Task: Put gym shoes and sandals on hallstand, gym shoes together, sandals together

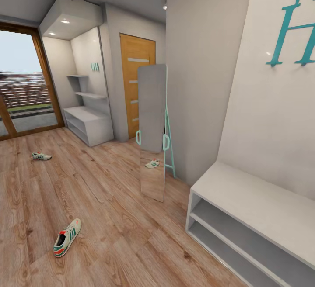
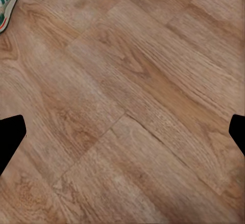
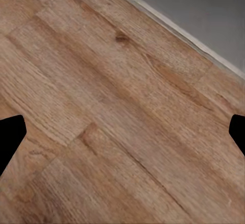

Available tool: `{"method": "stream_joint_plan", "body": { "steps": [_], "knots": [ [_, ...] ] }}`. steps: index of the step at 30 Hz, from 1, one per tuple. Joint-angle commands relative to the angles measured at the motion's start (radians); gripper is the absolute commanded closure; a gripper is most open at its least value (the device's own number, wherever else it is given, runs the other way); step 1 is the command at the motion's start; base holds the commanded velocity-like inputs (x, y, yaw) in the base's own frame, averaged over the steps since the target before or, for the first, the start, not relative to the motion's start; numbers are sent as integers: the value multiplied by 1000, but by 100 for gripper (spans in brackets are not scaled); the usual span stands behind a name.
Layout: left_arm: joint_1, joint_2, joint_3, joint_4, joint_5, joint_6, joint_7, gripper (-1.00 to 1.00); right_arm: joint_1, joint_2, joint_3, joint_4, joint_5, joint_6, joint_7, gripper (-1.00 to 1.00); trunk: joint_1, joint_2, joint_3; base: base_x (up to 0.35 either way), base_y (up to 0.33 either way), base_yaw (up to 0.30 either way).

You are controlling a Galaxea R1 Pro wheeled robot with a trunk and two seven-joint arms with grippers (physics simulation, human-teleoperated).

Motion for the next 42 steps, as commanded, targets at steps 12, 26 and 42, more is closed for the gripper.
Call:
{"method": "stream_joint_plan", "body": {
  "steps": [12,26,42],
  "knots": [
    [-4,-1,7,7,15,-6,0,-100,-10,-36,4,-12,10,-6,10,-100,0,-1,-1,0,0,0],
    [-2,9,22,7,104,-8,-4,-100,-10,-38,4,-14,11,-7,1,-100,0,-1,-6,0,221,47],
    [0,11,21,6,106,-8,-4,-100,-10,-38,4,-14,11,-7,1,-100,0,-1,-22,0,308,177]
  ]
}}
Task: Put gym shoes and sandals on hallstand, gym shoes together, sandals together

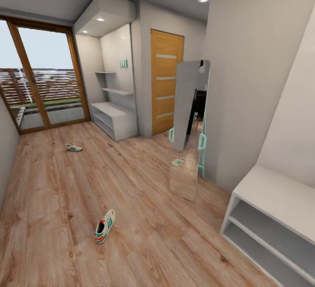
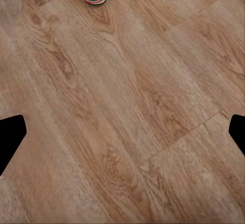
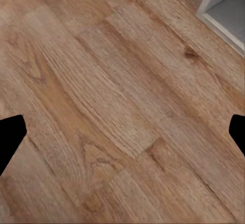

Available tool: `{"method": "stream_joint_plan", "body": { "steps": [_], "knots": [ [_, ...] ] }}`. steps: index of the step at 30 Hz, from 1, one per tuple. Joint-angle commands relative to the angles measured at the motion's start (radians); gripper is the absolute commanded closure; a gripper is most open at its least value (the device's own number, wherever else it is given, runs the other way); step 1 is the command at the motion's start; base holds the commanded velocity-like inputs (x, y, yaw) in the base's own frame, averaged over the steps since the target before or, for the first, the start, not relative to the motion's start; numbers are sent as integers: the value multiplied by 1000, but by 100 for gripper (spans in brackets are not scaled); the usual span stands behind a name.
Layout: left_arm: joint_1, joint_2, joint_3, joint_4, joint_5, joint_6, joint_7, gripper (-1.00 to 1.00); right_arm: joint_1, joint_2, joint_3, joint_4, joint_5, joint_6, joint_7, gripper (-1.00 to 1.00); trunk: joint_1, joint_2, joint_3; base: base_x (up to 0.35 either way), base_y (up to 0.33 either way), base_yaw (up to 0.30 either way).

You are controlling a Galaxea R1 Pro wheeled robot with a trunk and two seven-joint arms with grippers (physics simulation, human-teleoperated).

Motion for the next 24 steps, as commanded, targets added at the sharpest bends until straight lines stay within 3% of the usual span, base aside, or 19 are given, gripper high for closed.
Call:
{"method": "stream_joint_plan", "body": {
  "steps": [1,11,24],
  "knots": [
    [-1,0,-3,1,9,-3,-1,-100,0,0,0,0,1,-3,0,-100,0,-1,-2,0,309,183],
    [-1,0,-3,1,8,-4,-1,-100,0,-1,1,0,1,-3,0,-100,0,-1,-12,12,308,163],
    [-2,1,-3,-1,8,-4,-1,-100,0,-3,2,2,1,-3,3,-100,0,-1,-13,174,300,16]
  ]
}}
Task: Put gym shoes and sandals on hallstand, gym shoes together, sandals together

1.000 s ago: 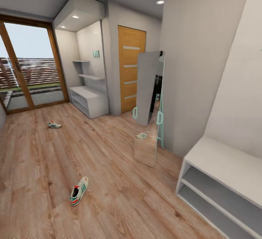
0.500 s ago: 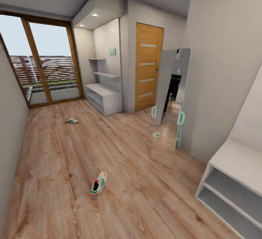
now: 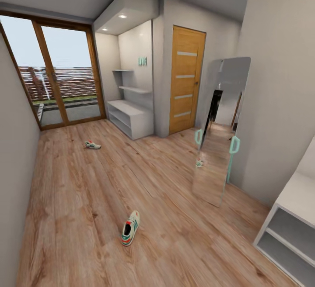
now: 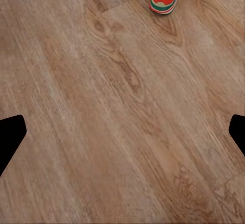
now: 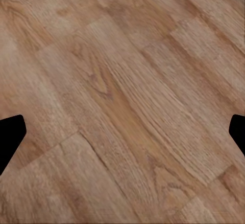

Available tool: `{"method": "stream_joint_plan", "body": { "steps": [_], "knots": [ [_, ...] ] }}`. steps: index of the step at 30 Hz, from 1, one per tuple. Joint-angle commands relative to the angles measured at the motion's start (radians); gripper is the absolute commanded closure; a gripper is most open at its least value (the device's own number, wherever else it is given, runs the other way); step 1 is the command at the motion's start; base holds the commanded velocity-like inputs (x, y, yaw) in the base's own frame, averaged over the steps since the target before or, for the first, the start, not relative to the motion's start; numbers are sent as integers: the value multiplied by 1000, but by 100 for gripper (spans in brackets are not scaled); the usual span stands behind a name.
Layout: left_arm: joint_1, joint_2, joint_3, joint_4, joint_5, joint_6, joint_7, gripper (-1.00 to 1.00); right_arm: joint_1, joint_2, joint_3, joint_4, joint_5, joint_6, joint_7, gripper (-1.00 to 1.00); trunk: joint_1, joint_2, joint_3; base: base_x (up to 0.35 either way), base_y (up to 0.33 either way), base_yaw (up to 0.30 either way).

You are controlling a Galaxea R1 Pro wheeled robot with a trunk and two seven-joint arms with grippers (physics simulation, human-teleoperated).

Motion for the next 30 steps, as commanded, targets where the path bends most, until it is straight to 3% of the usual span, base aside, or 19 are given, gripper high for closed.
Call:
{"method": "stream_joint_plan", "body": {
  "steps": [1,30],
  "knots": [
    [-1,0,-3,1,10,-3,-1,-100,0,0,0,0,1,-3,0,-100,0,0,-1,222,279,1],
    [-1,0,-3,5,8,-2,-2,-100,0,1,0,0,1,-3,-2,-100,0,0,-1,241,249,0]
  ]
}}
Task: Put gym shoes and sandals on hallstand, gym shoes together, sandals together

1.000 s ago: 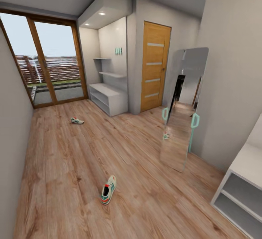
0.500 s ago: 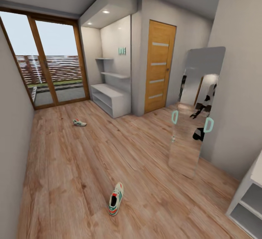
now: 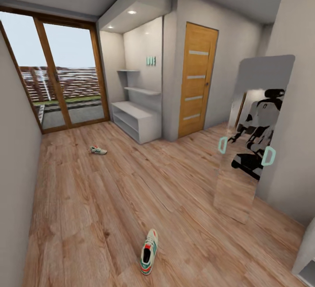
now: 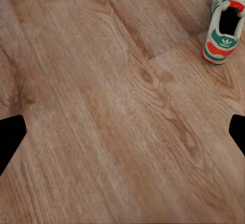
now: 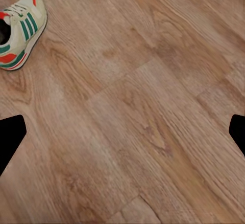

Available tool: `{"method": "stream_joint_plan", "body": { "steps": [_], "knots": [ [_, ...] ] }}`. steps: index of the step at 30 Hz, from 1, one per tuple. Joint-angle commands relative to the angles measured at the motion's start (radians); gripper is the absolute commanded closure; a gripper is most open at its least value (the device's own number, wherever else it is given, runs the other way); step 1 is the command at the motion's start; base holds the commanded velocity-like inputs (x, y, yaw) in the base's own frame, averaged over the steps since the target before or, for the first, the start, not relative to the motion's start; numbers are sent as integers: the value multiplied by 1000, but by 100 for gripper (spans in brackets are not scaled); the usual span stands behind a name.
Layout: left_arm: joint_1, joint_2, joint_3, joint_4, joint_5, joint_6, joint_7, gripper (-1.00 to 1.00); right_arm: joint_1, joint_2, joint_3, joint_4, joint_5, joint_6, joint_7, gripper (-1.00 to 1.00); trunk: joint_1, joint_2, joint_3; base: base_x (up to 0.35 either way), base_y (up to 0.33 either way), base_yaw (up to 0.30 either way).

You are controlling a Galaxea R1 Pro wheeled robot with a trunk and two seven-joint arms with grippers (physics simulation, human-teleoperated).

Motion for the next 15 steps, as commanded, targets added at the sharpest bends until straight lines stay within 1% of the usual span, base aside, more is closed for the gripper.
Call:
{"method": "stream_joint_plan", "body": {
  "steps": [1,15],
  "knots": [
    [-1,0,-3,1,10,-3,-1,-100,0,0,0,0,1,-3,0,-100,0,0,-1,244,243,0],
    [-1,-1,-4,2,10,-2,-1,-100,0,0,0,1,-1,-3,0,-100,0,0,-1,245,242,0]
  ]
}}
